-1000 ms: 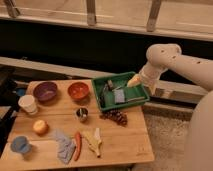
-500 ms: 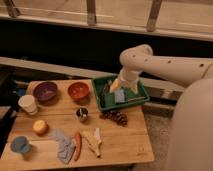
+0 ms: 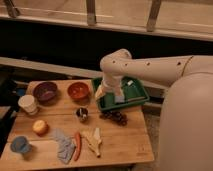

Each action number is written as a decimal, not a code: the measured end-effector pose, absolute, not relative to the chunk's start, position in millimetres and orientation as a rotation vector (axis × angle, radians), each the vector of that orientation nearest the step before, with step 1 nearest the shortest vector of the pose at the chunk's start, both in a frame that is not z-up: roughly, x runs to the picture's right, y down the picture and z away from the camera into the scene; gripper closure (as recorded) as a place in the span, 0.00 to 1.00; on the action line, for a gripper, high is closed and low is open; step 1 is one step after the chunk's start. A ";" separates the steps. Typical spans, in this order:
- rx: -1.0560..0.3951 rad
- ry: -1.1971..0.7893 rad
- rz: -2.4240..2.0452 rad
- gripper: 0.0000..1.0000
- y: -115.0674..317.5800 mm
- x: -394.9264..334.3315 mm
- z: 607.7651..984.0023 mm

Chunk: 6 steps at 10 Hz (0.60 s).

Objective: Place apple in plastic cup

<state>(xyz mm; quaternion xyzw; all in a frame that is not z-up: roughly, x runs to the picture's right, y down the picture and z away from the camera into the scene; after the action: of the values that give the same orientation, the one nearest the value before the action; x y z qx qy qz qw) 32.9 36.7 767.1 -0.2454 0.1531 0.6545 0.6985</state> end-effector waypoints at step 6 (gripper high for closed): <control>-0.551 0.293 1.382 0.20 29.8 -0.3 765.1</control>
<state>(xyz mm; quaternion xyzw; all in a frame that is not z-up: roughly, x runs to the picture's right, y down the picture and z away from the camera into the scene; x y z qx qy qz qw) -0.3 29.8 765.1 -0.2499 0.1331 0.6267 0.7260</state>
